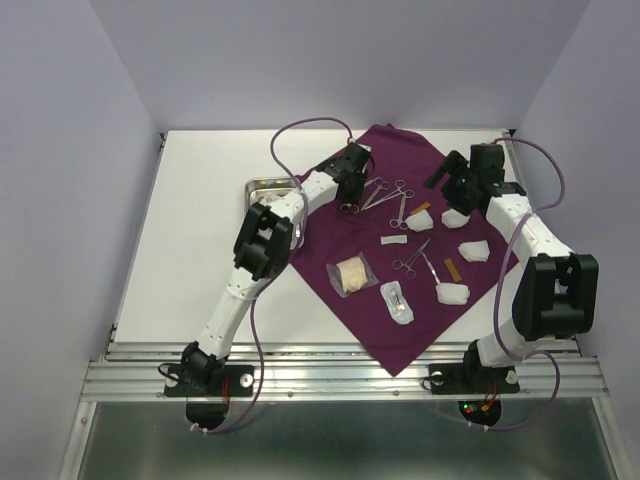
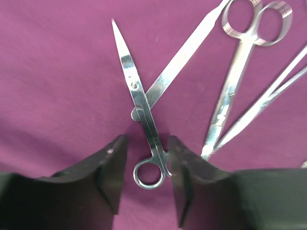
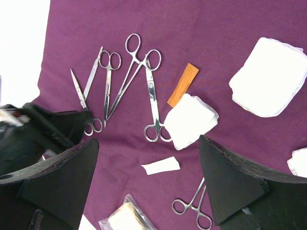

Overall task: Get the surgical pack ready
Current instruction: Pick up the medical item from the surgical kit, then place the medical item in the container.

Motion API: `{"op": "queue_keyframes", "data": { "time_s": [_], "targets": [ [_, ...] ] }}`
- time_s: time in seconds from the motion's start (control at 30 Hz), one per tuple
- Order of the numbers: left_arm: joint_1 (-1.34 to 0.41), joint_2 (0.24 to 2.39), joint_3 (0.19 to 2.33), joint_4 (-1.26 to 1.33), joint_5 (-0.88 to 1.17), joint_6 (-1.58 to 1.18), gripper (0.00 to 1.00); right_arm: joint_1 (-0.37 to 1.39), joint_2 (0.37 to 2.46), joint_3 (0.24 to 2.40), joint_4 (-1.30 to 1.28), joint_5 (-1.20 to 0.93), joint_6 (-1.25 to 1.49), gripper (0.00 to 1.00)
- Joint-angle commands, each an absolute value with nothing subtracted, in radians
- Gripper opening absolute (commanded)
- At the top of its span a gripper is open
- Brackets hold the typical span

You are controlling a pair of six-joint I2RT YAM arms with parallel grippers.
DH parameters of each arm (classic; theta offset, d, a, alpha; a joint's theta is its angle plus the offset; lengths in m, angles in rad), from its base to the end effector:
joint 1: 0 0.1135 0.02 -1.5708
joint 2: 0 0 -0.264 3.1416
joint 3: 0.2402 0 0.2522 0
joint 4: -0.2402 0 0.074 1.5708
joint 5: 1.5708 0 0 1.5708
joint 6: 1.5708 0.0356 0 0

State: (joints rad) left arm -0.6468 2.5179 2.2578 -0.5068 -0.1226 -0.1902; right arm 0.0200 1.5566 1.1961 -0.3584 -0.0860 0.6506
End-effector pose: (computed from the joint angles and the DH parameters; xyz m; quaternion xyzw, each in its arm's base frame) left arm 0.4536 -0.3371 0.1868 0.1846 0.9002 -0.1072 0.3797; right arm 0.3489 0.0100 0.2751 0.2653 0.8705 0.1728 0.3769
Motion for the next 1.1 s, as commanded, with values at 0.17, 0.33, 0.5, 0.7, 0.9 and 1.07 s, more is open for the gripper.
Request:
{"op": "queue_keyframes", "data": {
  "time_s": [0.17,0.33,0.5,0.7,0.9,1.07],
  "targets": [
    [-0.661,2.568,2.332,-0.569,-0.169,-0.218,0.36,0.014,1.532,1.192,-0.331,-0.080,0.643,0.90],
    [-0.661,2.550,2.338,-0.565,-0.152,-0.216,0.18,0.014,1.522,1.187,-0.330,-0.072,0.643,0.90],
    [-0.664,2.481,2.319,-0.549,-0.152,-0.218,0.08,0.014,1.520,1.193,-0.330,-0.074,0.643,0.90],
    [-0.664,2.362,2.264,-0.500,-0.134,-0.219,0.00,0.014,1.517,1.198,-0.330,-0.078,0.643,0.90],
    [-0.663,2.295,2.241,-0.485,-0.112,-0.222,0.00,0.014,1.503,1.192,-0.330,-0.075,0.644,0.90],
    [-0.657,2.221,2.189,-0.480,-0.132,-0.221,0.00,0.014,1.494,1.186,-0.331,-0.078,0.647,0.90]
  ]
}}
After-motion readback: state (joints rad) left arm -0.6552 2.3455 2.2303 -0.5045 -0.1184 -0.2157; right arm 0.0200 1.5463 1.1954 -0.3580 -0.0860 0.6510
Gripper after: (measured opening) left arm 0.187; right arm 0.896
